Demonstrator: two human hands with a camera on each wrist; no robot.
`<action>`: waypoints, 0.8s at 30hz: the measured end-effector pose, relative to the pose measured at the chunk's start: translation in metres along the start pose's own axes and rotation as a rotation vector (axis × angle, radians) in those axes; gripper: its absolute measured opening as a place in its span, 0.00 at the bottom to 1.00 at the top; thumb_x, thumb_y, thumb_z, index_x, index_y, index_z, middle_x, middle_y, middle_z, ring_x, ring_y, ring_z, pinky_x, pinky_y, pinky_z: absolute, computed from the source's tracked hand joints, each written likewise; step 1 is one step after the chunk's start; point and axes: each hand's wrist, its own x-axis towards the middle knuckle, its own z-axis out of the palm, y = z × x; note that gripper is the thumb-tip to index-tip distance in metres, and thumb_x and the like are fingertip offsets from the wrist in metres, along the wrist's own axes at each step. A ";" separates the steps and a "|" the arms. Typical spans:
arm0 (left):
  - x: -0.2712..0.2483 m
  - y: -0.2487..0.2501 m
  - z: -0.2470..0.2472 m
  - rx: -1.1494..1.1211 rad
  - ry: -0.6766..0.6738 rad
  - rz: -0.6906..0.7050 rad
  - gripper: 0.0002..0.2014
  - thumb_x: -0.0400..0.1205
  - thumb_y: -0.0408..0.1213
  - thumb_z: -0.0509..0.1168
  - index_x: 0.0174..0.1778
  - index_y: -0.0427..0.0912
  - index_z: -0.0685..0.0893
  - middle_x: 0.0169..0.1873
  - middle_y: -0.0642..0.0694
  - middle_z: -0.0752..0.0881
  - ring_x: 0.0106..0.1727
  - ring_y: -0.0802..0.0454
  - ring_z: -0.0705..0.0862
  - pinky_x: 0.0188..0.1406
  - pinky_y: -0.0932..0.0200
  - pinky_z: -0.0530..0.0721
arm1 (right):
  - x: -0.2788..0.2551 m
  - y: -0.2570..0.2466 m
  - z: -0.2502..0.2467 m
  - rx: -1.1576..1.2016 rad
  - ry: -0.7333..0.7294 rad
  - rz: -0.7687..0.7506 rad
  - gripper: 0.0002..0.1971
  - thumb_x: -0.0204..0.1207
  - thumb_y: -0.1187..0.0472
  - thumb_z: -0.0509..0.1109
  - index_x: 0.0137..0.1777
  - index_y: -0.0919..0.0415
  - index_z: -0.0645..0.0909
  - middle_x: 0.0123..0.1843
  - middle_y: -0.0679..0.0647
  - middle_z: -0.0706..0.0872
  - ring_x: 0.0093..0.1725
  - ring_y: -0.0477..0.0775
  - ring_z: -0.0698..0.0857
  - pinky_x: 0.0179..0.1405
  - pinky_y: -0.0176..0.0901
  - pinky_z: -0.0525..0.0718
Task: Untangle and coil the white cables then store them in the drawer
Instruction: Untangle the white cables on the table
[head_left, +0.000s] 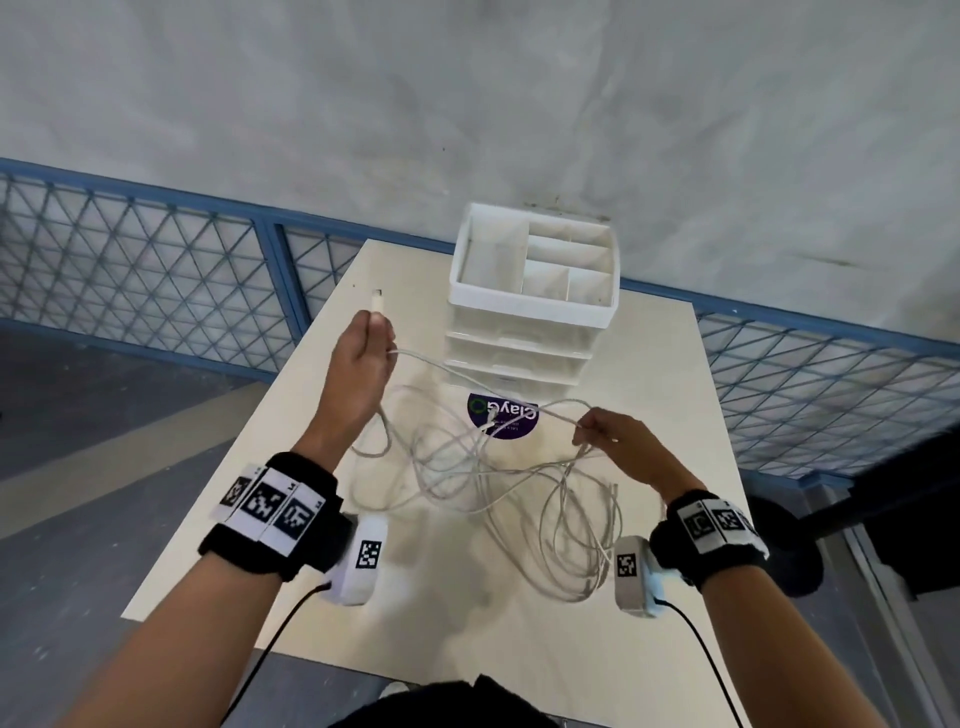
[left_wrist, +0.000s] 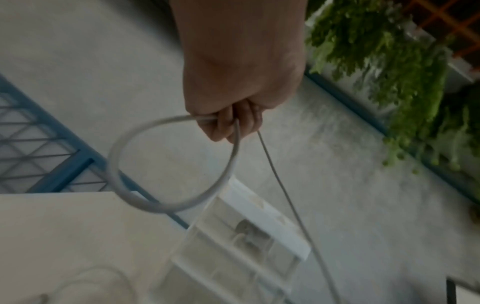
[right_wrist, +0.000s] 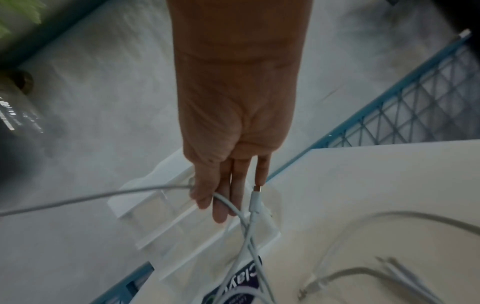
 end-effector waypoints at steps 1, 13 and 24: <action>0.000 -0.010 -0.002 0.168 -0.026 0.030 0.16 0.88 0.42 0.48 0.35 0.43 0.67 0.27 0.48 0.71 0.26 0.55 0.72 0.32 0.59 0.73 | 0.003 -0.004 -0.004 0.011 0.062 -0.023 0.08 0.78 0.67 0.67 0.40 0.56 0.81 0.37 0.42 0.88 0.37 0.27 0.83 0.43 0.28 0.75; -0.011 0.009 0.033 0.450 -0.229 0.215 0.09 0.87 0.38 0.48 0.43 0.43 0.68 0.50 0.45 0.87 0.49 0.47 0.84 0.49 0.53 0.81 | 0.006 -0.123 -0.052 0.066 0.172 -0.300 0.06 0.73 0.64 0.74 0.49 0.62 0.88 0.38 0.56 0.88 0.34 0.40 0.83 0.35 0.28 0.78; -0.014 0.041 0.047 -0.068 -0.174 0.224 0.14 0.88 0.42 0.47 0.35 0.51 0.65 0.29 0.54 0.66 0.28 0.61 0.65 0.23 0.72 0.66 | -0.002 -0.073 -0.030 -0.002 -0.013 -0.164 0.05 0.76 0.61 0.71 0.40 0.58 0.79 0.34 0.44 0.83 0.32 0.35 0.79 0.37 0.29 0.73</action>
